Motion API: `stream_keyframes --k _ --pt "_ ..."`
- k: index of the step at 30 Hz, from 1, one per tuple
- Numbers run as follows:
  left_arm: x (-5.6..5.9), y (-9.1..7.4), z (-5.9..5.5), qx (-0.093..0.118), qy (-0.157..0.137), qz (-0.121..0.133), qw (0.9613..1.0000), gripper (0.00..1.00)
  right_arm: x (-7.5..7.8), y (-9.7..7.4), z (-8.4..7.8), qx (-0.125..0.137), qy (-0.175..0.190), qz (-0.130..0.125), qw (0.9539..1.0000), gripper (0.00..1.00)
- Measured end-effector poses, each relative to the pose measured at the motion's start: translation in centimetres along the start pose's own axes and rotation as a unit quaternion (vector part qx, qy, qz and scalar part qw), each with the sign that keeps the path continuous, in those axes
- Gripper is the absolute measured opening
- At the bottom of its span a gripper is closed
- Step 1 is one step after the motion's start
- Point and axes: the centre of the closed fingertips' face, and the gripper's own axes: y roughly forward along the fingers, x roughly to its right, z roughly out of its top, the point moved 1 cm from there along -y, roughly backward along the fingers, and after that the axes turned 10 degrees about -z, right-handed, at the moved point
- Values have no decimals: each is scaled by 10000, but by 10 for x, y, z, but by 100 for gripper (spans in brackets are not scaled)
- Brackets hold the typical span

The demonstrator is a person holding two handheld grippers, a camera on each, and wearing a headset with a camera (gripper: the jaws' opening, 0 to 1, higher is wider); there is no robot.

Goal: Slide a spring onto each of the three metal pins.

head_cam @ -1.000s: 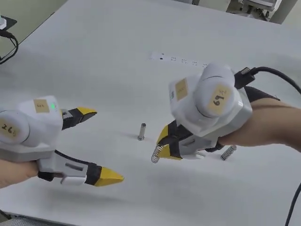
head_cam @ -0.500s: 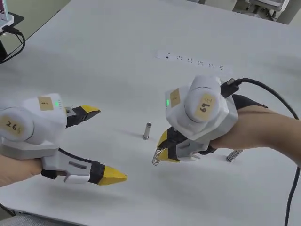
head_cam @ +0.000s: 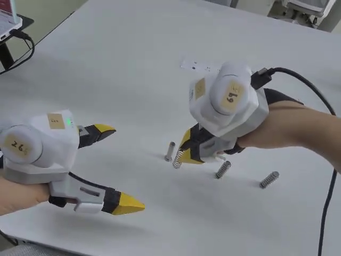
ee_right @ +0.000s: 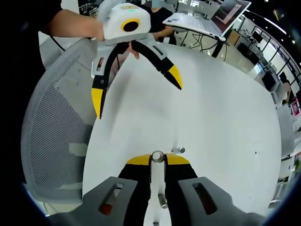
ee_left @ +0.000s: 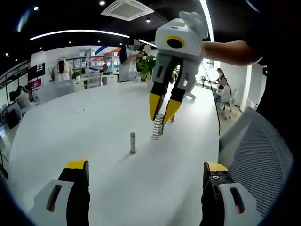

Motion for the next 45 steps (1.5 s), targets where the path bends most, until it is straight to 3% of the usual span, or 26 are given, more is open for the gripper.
stream_keyframes --k 9,16,26,45 --pt "-1 0 4 44 54 -16 10000 98 26 -3 6 35 24 -181 9998 7" --pt "-3 -1 5 51 68 13 10000 98 37 0 9 45 81 -254 9996 7" --pt "-5 -3 7 105 55 69 9999 98 41 12 5 -39 170 -248 9995 7" --pt "-5 -4 0 29 -12 74 10000 98 34 26 0 -198 99 -124 9997 7"
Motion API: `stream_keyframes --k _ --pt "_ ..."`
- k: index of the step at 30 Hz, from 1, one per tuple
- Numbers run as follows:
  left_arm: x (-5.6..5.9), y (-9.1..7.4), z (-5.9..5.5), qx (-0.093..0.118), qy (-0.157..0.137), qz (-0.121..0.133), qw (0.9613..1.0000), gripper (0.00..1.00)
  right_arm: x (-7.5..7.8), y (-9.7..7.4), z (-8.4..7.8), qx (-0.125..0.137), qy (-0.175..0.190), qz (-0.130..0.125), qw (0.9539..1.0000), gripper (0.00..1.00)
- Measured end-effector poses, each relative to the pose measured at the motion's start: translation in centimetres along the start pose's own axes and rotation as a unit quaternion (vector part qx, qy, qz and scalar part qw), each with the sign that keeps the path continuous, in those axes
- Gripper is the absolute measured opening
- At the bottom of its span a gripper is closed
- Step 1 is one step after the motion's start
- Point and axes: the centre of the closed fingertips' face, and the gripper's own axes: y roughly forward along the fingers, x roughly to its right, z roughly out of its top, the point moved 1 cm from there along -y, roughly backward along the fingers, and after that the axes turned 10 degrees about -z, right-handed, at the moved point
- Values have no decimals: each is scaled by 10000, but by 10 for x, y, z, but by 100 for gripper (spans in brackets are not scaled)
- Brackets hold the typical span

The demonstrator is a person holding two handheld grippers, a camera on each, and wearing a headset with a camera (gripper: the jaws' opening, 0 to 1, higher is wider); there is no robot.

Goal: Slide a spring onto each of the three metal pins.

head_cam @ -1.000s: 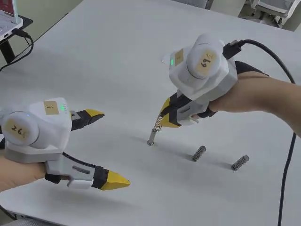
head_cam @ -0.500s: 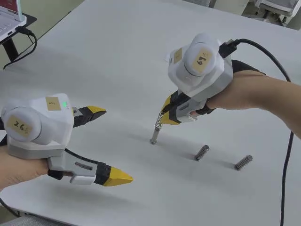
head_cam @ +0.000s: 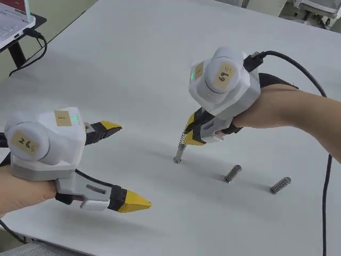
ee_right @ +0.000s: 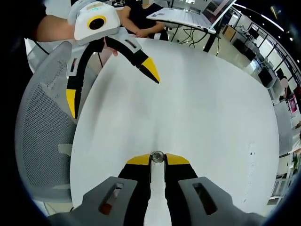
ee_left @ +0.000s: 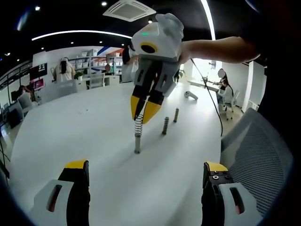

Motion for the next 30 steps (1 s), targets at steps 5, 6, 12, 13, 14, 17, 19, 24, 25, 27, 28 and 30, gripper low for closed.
stream_keyframes --k 5,6,12,13,14,17,19,24,25,27,28,30 --pt "0 1 -1 -8 -10 0 10000 98 -1 5 -2 -43 6 25 10000 7" --pt "0 1 -1 -9 -11 0 10000 98 -2 6 -3 -63 13 41 10000 7" --pt "0 2 -3 -39 -17 -8 10000 98 -5 14 -8 -109 47 65 9999 7" --pt "0 2 -3 -44 -16 -9 10000 98 -6 15 -9 -123 44 69 9999 7" --pt "-1 2 -4 -57 -17 -8 10000 98 -6 16 -9 -132 43 76 9999 7" --pt "-2 2 -4 -46 -21 -10 10000 98 -6 21 -12 -154 89 64 9998 7" --pt "-2 2 -4 -58 -23 -13 10000 98 -8 26 -14 -198 177 121 9996 7" --pt "-3 2 -6 -79 -30 -15 10000 98 -12 35 -20 -277 71 162 9995 7" --pt "-3 1 -7 -99 -22 -7 9999 98 -12 36 -21 -293 91 179 9994 7" --pt "-4 1 -8 -113 -25 -7 9999 98 -11 38 -22 -292 111 171 9994 7" --pt "-4 1 -8 -114 -33 -7 9999 98 -12 40 -23 -301 164 205 9992 7" --pt "-4 0 -9 -120 -42 -1 9999 98 -13 42 -25 -300 114 190 9993 7"
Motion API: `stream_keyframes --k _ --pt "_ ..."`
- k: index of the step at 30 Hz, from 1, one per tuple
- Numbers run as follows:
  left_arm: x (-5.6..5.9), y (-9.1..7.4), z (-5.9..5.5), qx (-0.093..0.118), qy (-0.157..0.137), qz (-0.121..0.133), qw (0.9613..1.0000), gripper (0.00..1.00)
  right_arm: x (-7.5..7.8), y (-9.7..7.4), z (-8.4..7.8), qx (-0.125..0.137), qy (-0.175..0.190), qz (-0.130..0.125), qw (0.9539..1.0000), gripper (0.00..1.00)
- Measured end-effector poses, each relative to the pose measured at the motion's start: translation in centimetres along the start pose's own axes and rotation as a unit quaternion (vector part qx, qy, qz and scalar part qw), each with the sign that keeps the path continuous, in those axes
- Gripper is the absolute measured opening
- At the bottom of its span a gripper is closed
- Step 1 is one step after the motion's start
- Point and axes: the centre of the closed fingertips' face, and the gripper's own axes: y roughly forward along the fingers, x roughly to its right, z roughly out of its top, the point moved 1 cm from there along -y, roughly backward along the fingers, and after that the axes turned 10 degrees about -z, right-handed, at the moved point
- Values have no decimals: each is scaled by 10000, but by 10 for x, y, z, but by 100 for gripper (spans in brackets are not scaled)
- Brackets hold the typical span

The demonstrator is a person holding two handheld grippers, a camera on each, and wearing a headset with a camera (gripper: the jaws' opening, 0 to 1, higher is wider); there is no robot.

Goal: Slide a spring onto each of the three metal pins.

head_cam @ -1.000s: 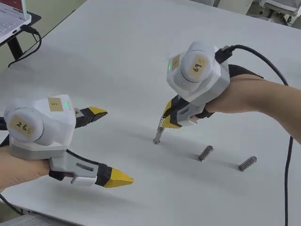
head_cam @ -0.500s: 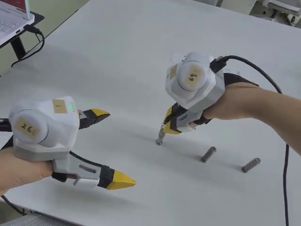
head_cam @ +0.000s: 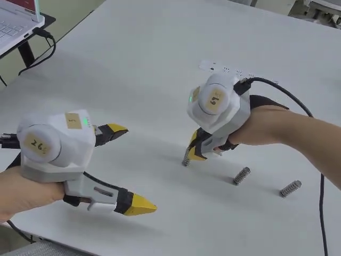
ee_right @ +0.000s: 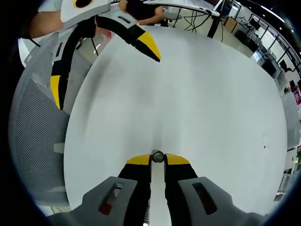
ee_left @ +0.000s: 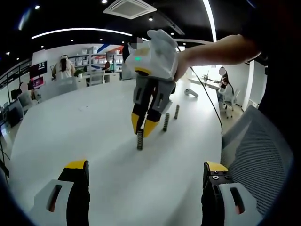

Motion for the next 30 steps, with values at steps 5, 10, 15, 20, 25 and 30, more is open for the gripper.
stream_keyframes --k 5,10,15,20,25,30 --pt "0 0 1 -9 6 -5 10000 98 2 1 1 54 69 14 10000 7" --pt "1 3 3 -26 15 -21 10000 98 1 1 2 73 33 43 10000 8" --pt "3 4 3 -38 26 -48 10000 98 1 1 3 74 -60 38 9999 8" --pt "3 3 3 -47 41 -53 10000 98 0 2 3 81 0 55 10000 12" --pt "3 2 3 -55 38 -39 10000 98 5 -3 6 245 69 -56 9997 19" --pt "4 3 6 -65 64 -48 9999 98 8 -8 10 433 169 -129 9988 24"
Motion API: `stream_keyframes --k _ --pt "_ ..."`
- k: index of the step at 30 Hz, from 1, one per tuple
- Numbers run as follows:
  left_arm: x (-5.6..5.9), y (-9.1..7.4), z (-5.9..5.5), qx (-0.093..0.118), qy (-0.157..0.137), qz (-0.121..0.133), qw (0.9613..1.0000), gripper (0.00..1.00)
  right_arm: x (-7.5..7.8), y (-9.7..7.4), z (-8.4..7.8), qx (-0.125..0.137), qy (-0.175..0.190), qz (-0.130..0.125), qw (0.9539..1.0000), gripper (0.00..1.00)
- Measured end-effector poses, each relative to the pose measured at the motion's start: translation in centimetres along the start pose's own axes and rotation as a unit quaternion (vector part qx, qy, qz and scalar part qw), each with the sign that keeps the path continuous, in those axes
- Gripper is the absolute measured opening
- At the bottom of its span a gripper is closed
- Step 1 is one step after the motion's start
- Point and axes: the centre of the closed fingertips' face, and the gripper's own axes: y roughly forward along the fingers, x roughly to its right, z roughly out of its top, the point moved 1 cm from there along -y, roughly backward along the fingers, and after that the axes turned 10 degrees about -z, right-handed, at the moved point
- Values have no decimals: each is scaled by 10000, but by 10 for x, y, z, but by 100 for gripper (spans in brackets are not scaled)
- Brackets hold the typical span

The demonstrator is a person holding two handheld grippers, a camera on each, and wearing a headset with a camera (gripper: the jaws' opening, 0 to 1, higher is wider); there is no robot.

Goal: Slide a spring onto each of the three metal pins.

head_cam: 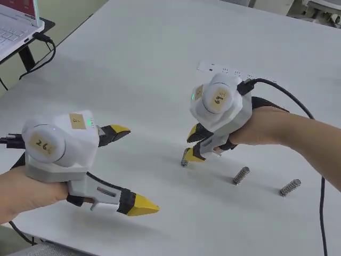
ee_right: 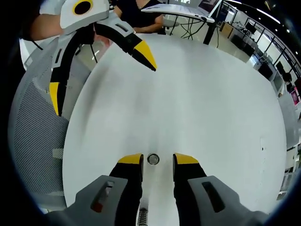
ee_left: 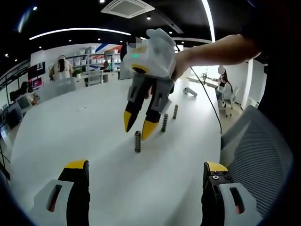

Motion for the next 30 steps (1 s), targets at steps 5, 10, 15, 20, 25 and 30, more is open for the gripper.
stream_keyframes --k 5,10,15,20,25,30 --pt "0 0 3 -36 33 9 10000 98 -1 -6 3 191 134 -61 9997 27" --pt "0 1 7 -86 65 18 9999 98 -2 -14 0 398 285 -156 9987 30" --pt "6 7 9 -166 113 -40 9998 98 -4 -23 -3 610 528 -252 9964 34" --pt "9 12 15 -204 171 -91 9996 98 -6 -35 -8 916 777 -406 9919 42" --pt "8 17 24 -183 207 -95 9996 98 -2 -49 -15 1257 1071 -681 9839 53" --pt "9 24 32 -169 253 -99 9995 98 -2 -65 -24 1482 1290 -881 9765 63"
